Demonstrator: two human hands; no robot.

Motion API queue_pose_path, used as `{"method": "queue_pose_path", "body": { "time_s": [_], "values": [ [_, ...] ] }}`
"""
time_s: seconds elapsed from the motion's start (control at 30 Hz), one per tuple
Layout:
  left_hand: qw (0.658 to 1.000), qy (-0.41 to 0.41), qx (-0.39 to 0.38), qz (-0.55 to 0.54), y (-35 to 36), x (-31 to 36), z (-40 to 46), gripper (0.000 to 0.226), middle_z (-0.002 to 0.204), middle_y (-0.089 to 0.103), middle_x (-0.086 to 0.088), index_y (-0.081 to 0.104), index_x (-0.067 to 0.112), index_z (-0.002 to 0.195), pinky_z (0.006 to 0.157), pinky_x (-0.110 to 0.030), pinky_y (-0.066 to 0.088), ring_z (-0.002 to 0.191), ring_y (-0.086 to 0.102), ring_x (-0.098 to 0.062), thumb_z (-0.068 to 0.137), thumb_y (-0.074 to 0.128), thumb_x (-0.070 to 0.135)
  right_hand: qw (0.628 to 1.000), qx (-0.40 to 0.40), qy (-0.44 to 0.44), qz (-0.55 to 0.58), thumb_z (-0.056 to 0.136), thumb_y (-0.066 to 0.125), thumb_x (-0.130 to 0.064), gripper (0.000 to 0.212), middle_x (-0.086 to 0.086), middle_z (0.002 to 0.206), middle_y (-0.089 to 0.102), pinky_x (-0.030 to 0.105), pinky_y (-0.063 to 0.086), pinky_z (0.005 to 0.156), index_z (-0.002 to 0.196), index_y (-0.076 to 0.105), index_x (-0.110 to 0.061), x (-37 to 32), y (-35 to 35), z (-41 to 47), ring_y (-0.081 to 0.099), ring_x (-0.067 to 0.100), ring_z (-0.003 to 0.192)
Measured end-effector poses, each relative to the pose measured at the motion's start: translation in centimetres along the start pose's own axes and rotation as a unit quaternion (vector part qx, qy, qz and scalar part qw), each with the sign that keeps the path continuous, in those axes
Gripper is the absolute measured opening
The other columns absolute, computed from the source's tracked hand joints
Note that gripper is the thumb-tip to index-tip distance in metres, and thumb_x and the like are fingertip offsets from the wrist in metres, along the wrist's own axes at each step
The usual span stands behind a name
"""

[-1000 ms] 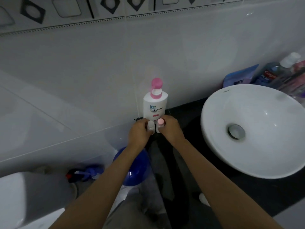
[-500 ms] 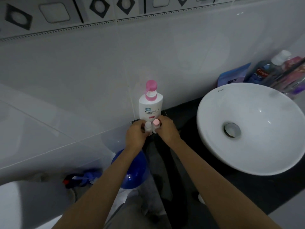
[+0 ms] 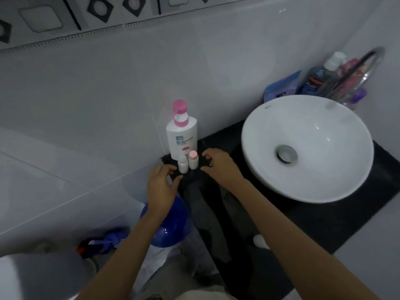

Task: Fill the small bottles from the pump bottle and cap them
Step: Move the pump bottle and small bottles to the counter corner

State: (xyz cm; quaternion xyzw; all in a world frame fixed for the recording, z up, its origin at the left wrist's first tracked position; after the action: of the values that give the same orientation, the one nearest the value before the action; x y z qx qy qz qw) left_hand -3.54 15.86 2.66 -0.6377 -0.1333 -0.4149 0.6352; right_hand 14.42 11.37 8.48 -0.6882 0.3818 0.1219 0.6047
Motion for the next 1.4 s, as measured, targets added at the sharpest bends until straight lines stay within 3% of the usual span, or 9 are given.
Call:
{"method": "queue_pose_path", "body": {
  "time_s": [0.1,0.2,0.33,0.47,0.53,0.77,0.9,1.17,1.4],
  "values": [
    [0.988,0.124,-0.087,0.013,0.9,1.2,-3.1,0.026,0.102,0.064,-0.004,0.063,0.014,0.108,0.083,-0.027,0.044,0.094,0.055,-0.014,0.087,0.064,0.028,0.998,0.059,-0.007,0.031,0.083,0.068,-0.023,0.031,0.003,0.105,0.064,0.026,0.05,0.085,0.112,0.061,-0.015,0.8,-2.6,-5.3,0.058,0.011,0.085],
    [0.949,0.258,-0.171,0.064,2.9,1.7,-6.6,0.045,0.118,0.065,-0.005,0.062,0.014,0.118,0.091,-0.034,0.049,0.11,0.055,-0.018,0.095,0.04,0.046,0.983,0.172,0.021,0.06,0.08,0.071,-0.029,0.028,-0.002,0.092,0.068,0.025,0.051,0.077,0.103,0.066,-0.015,3.1,-4.7,-11.9,0.06,0.011,0.078],
    [0.893,0.335,-0.265,0.14,5.4,0.9,-9.7,0.061,0.129,0.062,-0.01,0.061,0.013,0.123,0.094,-0.041,0.051,0.12,0.056,-0.029,0.099,0.02,0.05,0.957,0.262,0.126,0.017,0.074,0.072,-0.046,0.046,-0.004,0.101,0.065,0.022,0.047,0.077,0.109,0.063,-0.018,7.2,-5.1,-19.4,0.059,0.009,0.088],
    [0.859,0.339,-0.328,0.197,6.5,0.2,-11.0,0.065,0.131,0.059,-0.013,0.059,0.013,0.125,0.096,-0.046,0.049,0.122,0.055,-0.032,0.098,0.013,0.051,0.957,0.174,0.232,-0.031,0.069,0.068,-0.059,0.07,-0.004,0.124,0.055,0.03,0.046,0.089,0.127,0.05,-0.024,10.1,-2.5,-22.5,0.053,0.014,0.114],
    [0.851,0.338,-0.342,0.211,6.7,0.2,-11.1,0.066,0.132,0.058,-0.014,0.059,0.012,0.124,0.097,-0.047,0.049,0.123,0.054,-0.034,0.098,0.013,0.051,0.957,0.128,0.26,-0.026,0.069,0.069,-0.056,0.071,-0.005,0.126,0.052,0.032,0.046,0.087,0.129,0.046,-0.026,10.7,-0.8,-22.6,0.054,0.015,0.113],
    [0.854,0.331,-0.34,0.213,6.7,0.2,-11.1,0.065,0.135,0.056,-0.012,0.057,0.015,0.126,0.098,-0.046,0.046,0.126,0.051,-0.032,0.097,0.015,0.055,0.956,0.109,0.273,0.002,0.08,0.065,-0.03,0.025,0.007,0.101,0.061,0.034,0.045,0.071,0.098,0.058,-0.013,11.7,1.8,-21.7,0.06,0.025,0.091],
    [0.857,0.331,-0.335,0.21,6.7,0.3,-11.0,0.052,0.133,0.058,-0.012,0.059,0.015,0.124,0.095,-0.045,0.051,0.124,0.053,-0.031,0.088,0.039,0.047,0.963,0.12,0.237,0.037,0.076,0.068,-0.022,0.022,0.005,0.098,0.062,0.035,0.049,0.075,0.095,0.061,-0.013,10.5,0.8,-19.9,0.06,0.023,0.089],
    [0.861,0.325,-0.329,0.209,7.0,-0.3,-11.2,0.051,0.141,0.051,-0.007,0.053,0.02,0.13,0.106,-0.042,0.043,0.132,0.045,-0.026,0.089,0.042,0.049,0.996,0.058,0.059,0.041,0.08,0.064,-0.013,0.027,0.011,0.107,0.065,0.041,0.048,0.091,0.105,0.062,-0.007,3.5,-1.8,-8.3,0.061,0.025,0.099],
    [0.865,0.323,-0.31,0.227,7.1,-0.3,-11.4,0.052,0.143,0.049,-0.002,0.051,0.026,0.132,0.108,-0.037,0.036,0.134,0.044,-0.021,0.087,0.046,0.051,0.998,0.0,0.068,-0.003,0.081,0.057,-0.007,0.021,0.02,0.103,0.065,0.042,0.051,0.089,0.099,0.062,0.004,1.1,-0.9,1.7,0.062,0.032,0.098]
  ]
}}
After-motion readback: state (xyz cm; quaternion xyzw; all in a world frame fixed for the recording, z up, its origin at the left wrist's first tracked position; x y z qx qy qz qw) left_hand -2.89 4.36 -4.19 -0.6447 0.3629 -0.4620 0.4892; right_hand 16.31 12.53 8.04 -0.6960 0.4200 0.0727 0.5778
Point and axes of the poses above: each hand's wrist, its own z-axis towards the middle knuckle, its own y-axis out of the palm, x = y × z, the point moved 3 cm from there along z, towards the middle knuckle
